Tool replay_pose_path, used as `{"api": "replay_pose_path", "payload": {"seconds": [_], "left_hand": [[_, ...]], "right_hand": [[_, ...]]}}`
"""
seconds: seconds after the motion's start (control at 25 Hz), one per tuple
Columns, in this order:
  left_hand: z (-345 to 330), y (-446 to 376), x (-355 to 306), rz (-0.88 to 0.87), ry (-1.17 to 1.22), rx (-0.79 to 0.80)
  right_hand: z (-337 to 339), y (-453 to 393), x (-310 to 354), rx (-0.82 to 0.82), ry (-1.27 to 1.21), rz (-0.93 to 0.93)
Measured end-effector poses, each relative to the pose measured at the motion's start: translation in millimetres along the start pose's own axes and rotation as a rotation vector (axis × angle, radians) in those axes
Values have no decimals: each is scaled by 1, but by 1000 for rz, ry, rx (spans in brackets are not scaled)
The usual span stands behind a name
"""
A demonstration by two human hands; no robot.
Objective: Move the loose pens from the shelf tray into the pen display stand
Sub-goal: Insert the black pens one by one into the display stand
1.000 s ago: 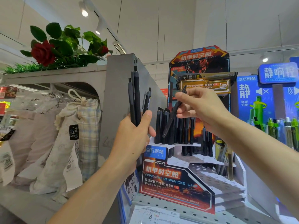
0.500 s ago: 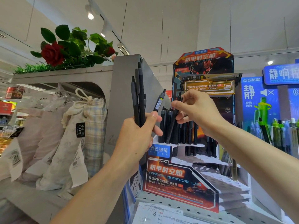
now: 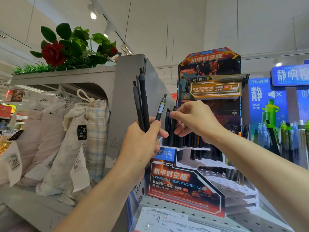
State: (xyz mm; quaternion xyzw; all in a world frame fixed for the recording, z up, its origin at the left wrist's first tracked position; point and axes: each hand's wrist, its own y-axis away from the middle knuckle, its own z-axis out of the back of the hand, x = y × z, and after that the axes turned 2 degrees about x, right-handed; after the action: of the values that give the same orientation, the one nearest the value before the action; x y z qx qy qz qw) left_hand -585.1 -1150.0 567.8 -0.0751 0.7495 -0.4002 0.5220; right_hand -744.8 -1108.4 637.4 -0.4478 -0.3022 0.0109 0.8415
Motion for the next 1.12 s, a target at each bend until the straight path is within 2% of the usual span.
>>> {"api": "replay_pose_path", "payload": {"seconds": [0.24,0.64,0.8,1.04,1.12], "left_hand": [[3,3,3,-19,-25,8],[3,3,1,-22,-46,11],[5,3,0,-26,-41,15],[6,3,1,-16,-52,10],[4,3,1,-12,-56,11]], "right_hand": [[2,-3,6,-1,261,23],[3,-1,14,24,395,8],[1,0,12,97,322,-38],[1,4,16,96,361,-48],[1,6,17,75,446,-25]]}}
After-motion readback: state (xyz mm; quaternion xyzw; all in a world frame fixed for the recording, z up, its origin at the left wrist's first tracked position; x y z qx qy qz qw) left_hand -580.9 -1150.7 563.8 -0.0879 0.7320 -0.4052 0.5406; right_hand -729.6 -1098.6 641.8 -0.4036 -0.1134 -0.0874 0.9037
